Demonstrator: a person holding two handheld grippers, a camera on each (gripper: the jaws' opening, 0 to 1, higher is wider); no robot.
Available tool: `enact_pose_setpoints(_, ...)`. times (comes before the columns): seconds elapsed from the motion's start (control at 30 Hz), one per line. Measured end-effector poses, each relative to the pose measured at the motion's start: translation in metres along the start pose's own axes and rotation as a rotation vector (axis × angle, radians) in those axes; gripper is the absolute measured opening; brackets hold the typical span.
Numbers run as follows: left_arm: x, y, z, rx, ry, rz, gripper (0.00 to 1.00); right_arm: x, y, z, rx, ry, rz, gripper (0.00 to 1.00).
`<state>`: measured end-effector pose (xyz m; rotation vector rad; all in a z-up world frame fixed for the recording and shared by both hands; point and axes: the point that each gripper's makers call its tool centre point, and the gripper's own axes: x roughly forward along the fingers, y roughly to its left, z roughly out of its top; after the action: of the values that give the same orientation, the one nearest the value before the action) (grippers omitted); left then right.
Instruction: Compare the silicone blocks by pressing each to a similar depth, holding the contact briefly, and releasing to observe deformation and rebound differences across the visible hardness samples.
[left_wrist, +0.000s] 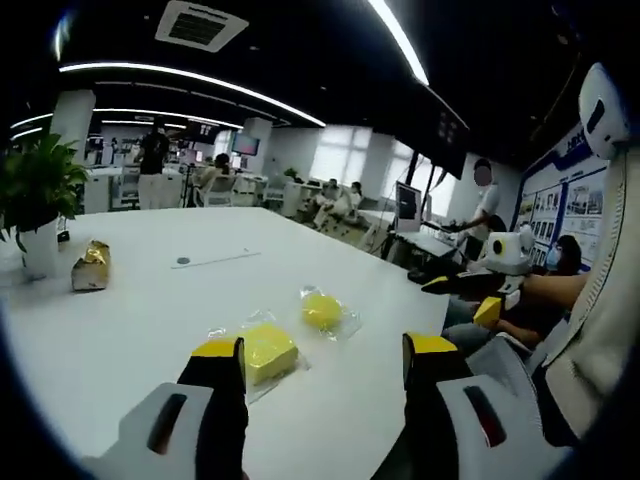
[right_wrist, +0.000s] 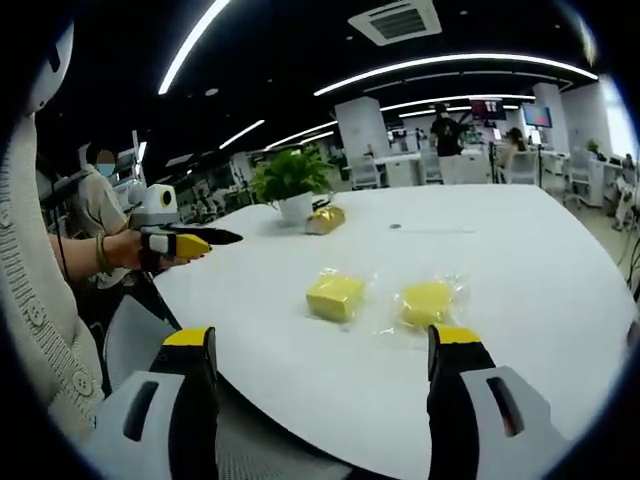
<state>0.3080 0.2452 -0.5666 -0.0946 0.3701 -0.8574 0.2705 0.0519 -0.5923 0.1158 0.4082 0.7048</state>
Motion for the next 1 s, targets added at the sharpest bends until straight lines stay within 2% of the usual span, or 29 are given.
enact_pose_setpoints(0.03, -0.003, -0.001, -0.005, 0.015, 0.019, 0.012, 0.64, -0.001, 0.0, 0.0, 0.0, -0.001, -0.001, 0.81)
enact_pose_setpoints(0.17, -0.008, -0.006, -0.012, 0.026, 0.032, 0.013, 0.64, -0.003, -0.001, -0.001, -0.001, -0.003, -0.002, 0.82)
enact_pose_setpoints(0.33, -0.015, -0.01, -0.017, 0.033, 0.053, 0.017, 0.65, -0.005, -0.003, -0.003, -0.006, 0.002, -0.004, 0.82)
enact_pose_setpoints(0.63, -0.016, -0.01, -0.016, 0.054, 0.066, 0.027, 0.68, -0.01, -0.006, -0.004, -0.024, -0.006, -0.01, 0.83)
enact_pose_setpoints(1.0, -0.012, -0.014, -0.016, 0.083, 0.102, -0.001, 0.68, -0.011, -0.012, -0.004, -0.031, -0.003, -0.02, 0.82)
